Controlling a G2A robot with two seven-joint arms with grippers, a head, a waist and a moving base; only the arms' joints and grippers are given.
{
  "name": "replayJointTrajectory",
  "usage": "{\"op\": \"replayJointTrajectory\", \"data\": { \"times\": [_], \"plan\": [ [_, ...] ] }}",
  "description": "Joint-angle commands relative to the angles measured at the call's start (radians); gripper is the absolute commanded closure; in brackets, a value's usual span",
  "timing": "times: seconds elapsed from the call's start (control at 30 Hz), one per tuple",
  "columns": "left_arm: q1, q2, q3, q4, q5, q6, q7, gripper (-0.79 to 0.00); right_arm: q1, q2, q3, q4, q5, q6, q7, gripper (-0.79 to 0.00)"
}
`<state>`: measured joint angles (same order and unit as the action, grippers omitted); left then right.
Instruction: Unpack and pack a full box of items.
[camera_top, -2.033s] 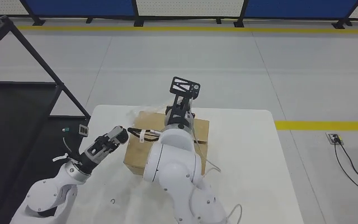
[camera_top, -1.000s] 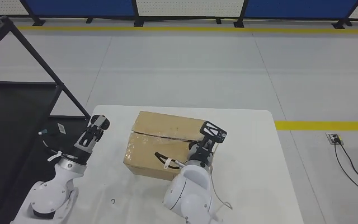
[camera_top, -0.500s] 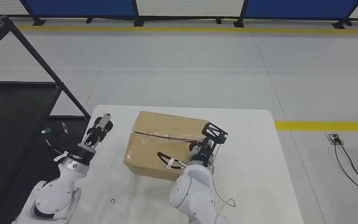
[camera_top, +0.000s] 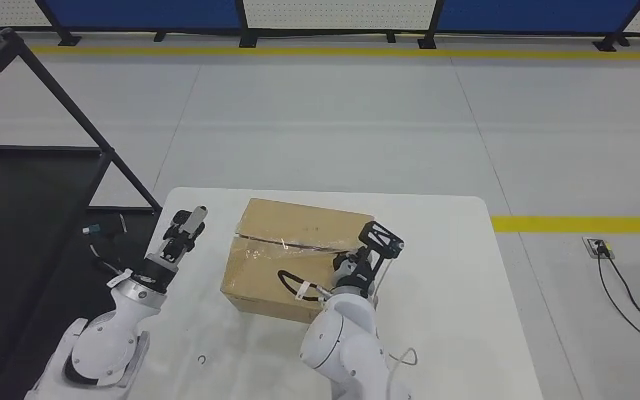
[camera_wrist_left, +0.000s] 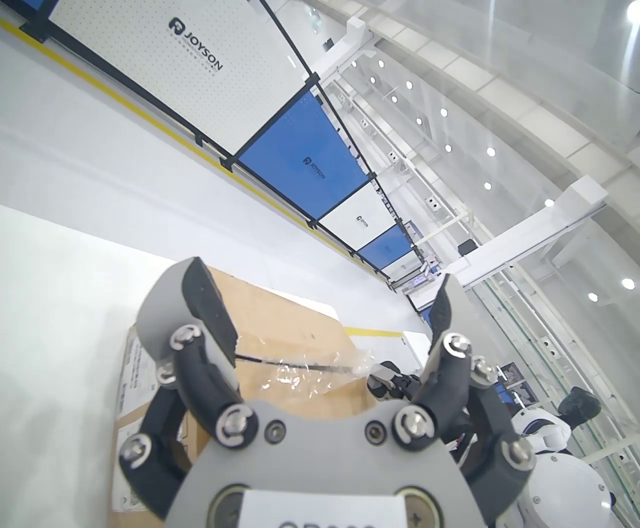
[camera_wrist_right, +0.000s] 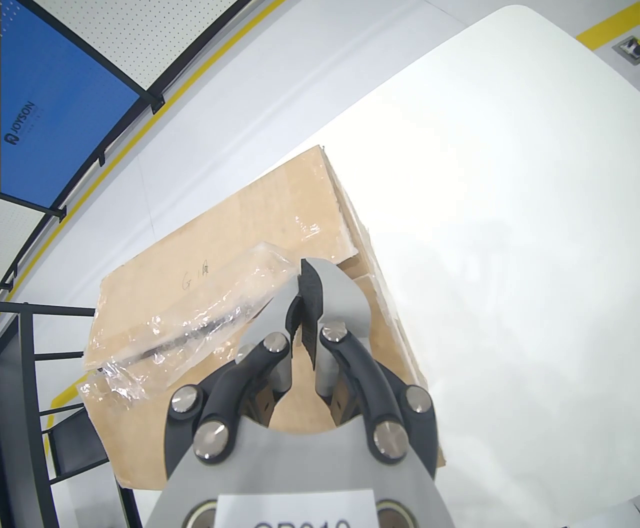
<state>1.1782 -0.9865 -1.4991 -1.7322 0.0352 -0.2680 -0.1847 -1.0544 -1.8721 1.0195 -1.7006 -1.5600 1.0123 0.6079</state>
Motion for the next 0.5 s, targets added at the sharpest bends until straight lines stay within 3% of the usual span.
{"op": "replayJointTrajectory", "data": {
  "times": [0.0, 0.27, 0.47],
  "plan": [
    [0.000, 0.000, 0.000, 0.000, 0.000, 0.001, 0.000, -0.785, 0.000, 0.000, -0.001, 0.000, 0.000, 0.000, 0.000, 0.000],
    [0.000, 0.000, 0.000, 0.000, 0.000, 0.001, 0.000, -0.785, 0.000, 0.000, -0.001, 0.000, 0.000, 0.000, 0.000, 0.000],
    [-0.015, 0.004, -0.008, -0.015, 0.343, 0.045, 0.075, -0.785, 0.003, 0.026, -0.009, 0.006, 0.075, 0.000, -0.058, 0.000]
  ]
}}
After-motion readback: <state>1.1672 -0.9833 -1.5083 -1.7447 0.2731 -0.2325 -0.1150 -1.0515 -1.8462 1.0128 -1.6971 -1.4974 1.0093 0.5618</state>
